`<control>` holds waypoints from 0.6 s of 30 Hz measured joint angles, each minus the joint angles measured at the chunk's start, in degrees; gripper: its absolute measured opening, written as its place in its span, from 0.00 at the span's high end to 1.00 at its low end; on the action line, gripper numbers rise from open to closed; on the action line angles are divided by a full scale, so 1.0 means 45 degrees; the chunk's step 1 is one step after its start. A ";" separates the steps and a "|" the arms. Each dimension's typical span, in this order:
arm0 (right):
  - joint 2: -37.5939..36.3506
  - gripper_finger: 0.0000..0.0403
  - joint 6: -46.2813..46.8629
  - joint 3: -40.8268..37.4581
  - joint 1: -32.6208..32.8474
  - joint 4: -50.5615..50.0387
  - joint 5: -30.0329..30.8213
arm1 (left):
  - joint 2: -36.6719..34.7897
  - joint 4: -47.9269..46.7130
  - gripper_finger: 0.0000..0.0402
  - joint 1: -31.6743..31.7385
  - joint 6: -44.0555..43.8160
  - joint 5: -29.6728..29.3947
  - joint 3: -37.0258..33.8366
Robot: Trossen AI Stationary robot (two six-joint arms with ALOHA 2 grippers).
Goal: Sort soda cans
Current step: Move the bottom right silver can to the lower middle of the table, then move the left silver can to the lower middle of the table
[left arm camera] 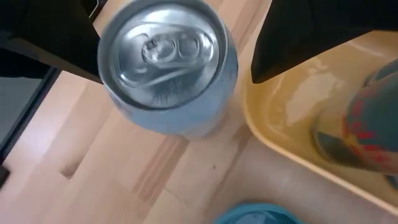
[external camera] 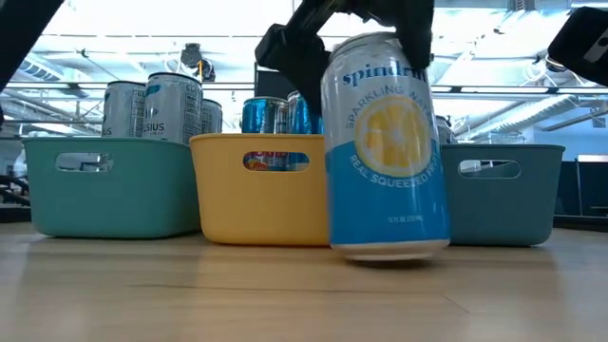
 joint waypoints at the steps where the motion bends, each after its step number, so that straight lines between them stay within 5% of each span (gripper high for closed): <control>1: 0.0000 1.00 0.0032 0.0000 0.0000 0.0004 0.0000 | -0.0034 -0.0071 0.03 0.0017 0.0008 0.0000 0.0001; 13: 0.0000 1.00 0.0684 -0.0005 0.0000 0.0225 0.1136 | -0.1914 -0.0695 0.03 -0.0261 0.1040 -0.0247 0.0010; 18: 0.0000 1.00 0.1287 -0.0005 0.0000 0.0329 0.2552 | -0.3131 -0.1959 0.03 -0.1710 0.1701 -0.1781 -0.0095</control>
